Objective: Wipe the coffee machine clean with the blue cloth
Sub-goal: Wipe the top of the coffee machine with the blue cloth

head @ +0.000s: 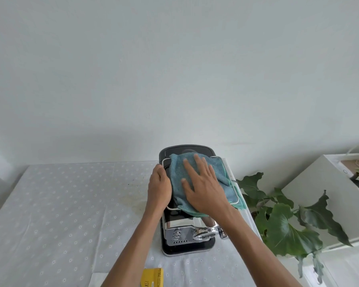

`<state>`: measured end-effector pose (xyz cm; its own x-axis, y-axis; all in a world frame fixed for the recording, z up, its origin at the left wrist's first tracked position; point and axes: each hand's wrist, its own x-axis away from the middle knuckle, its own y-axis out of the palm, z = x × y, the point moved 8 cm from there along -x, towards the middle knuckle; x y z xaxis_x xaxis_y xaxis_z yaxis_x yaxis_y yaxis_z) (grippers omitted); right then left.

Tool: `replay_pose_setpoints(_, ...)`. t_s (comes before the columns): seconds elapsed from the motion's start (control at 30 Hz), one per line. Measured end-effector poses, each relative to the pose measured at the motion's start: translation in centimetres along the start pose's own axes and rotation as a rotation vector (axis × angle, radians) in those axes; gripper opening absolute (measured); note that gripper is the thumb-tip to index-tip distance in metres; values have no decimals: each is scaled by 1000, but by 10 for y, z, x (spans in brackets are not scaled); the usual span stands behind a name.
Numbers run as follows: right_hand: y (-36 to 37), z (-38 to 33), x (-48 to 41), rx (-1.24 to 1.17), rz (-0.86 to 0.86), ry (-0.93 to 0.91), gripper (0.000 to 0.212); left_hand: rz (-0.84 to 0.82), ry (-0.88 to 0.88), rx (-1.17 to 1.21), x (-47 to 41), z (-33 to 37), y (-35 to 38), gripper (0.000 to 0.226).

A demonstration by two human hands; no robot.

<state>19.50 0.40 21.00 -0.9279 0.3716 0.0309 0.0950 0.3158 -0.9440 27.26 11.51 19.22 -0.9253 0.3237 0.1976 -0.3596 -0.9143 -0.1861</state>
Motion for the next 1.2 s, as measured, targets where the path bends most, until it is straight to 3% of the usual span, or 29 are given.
replay_pose_setpoints(0.23, 6, -1, -23, 1, 64, 88, 69, -6, 5, 5, 0, 1, 1, 33)
replay_pose_setpoints(0.43, 13, -2, 8, 76, -1, 86, 75, 13, -15, -50, 0, 0, 0, 36)
replay_pose_setpoints(0.5, 9, 1, -9, 65, -23, 83, 75, 8, -38, -33, -2, -4, -1, 31)
replay_pose_setpoints(0.6, 6, 0, -25, 48, -16, 64, 75, 2, -14, -28, -1, -3, -1, 41)
replay_pose_setpoints(0.8, 15, -5, 8, 101, -13, -24, 83, 11, -26, -18, -4, -10, -1, 41)
replay_pose_setpoints(0.97, 9, -6, -21, 63, 14, 11, 70, 3, -28, 16, -4, -3, 0, 40)
replay_pose_setpoints(1.2, 15, -9, 9, 73, 0, 10, 71, 11, -82, 56, -3, -11, 0, 32)
